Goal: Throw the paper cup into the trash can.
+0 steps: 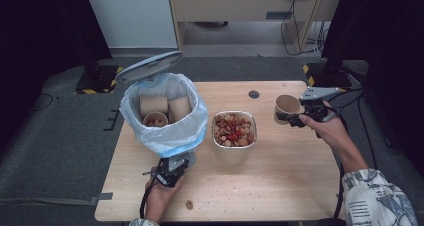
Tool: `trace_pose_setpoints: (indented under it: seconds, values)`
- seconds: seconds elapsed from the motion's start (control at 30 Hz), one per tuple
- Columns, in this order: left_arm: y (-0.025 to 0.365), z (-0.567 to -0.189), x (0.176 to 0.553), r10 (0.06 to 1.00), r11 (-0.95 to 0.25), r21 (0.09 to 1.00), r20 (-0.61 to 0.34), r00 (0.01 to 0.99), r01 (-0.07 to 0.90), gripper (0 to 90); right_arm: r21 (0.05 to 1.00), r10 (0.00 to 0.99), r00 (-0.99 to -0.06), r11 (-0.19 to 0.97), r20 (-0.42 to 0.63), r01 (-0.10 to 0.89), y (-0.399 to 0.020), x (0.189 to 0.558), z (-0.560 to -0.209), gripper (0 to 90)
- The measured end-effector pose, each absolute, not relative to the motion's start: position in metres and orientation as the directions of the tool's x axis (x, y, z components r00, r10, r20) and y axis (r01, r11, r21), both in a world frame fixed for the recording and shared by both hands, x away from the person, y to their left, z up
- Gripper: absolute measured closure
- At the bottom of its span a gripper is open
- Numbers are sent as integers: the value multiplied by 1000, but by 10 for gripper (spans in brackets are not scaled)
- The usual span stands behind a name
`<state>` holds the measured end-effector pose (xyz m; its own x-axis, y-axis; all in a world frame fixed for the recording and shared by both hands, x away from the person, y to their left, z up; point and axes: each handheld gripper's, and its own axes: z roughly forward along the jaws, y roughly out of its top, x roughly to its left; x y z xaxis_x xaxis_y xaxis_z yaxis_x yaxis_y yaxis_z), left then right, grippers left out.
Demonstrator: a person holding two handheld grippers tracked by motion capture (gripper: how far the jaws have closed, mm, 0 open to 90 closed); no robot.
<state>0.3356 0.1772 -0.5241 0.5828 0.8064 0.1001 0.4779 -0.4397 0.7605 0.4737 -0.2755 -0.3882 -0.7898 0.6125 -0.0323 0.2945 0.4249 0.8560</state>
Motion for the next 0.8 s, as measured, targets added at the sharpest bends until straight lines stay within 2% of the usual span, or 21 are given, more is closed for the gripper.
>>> trace_pose_setpoints:
  seconds: [0.3, 0.8]
  values:
    - [177, -524, 335, 806, -441, 760, 101, 583, 477, 900, 858, 616, -787, 385, 37, 341, -274, 474, -381, 291]
    - [177, -524, 335, 806, -439, 760, 98, 584, 478, 899, 850, 598, -798, 382, 72, 363, -254, 476, -362, 290]
